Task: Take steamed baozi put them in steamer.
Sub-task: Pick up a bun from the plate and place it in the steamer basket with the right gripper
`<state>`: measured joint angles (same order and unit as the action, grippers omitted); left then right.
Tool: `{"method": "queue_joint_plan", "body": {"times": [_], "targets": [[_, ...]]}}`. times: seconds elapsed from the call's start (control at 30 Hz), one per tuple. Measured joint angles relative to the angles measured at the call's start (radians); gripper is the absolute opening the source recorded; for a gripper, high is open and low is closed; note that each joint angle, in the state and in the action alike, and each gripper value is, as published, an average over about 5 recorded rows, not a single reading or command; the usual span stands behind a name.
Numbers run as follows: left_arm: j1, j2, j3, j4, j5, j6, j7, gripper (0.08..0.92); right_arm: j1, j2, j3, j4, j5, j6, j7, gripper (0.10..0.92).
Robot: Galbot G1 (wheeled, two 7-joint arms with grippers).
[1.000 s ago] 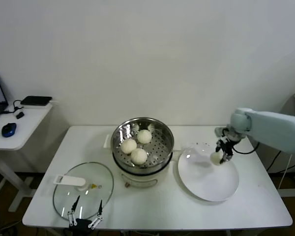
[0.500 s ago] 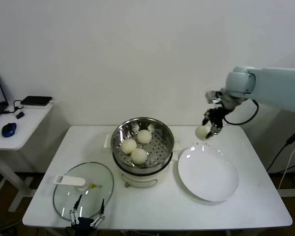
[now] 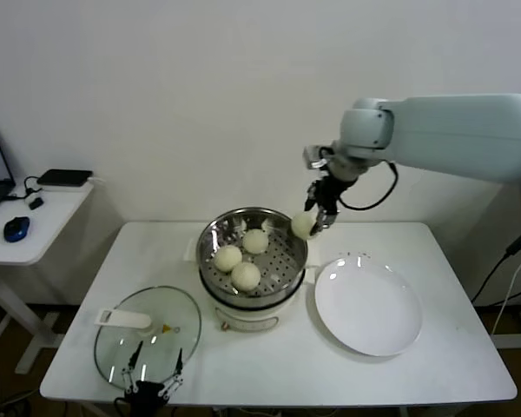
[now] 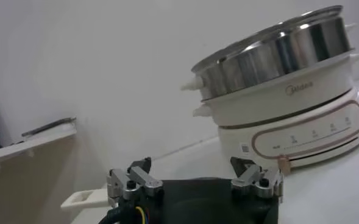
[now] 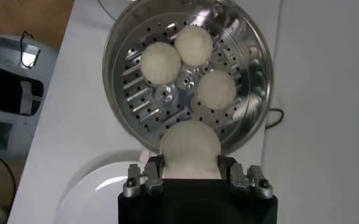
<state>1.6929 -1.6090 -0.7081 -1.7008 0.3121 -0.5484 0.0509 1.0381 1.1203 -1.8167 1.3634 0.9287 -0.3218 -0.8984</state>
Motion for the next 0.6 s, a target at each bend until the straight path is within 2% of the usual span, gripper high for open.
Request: {"method": "queue_joint_plan", "body": {"times": [0.6], "targets": [[-0.006, 0.0, -0.016, 0.012, -0.014, 0.003, 0.0, 0.823, -0.257, 0.126, 0.085, -0.124, -0.078, -0.036, 0.081, 0.609]]}}
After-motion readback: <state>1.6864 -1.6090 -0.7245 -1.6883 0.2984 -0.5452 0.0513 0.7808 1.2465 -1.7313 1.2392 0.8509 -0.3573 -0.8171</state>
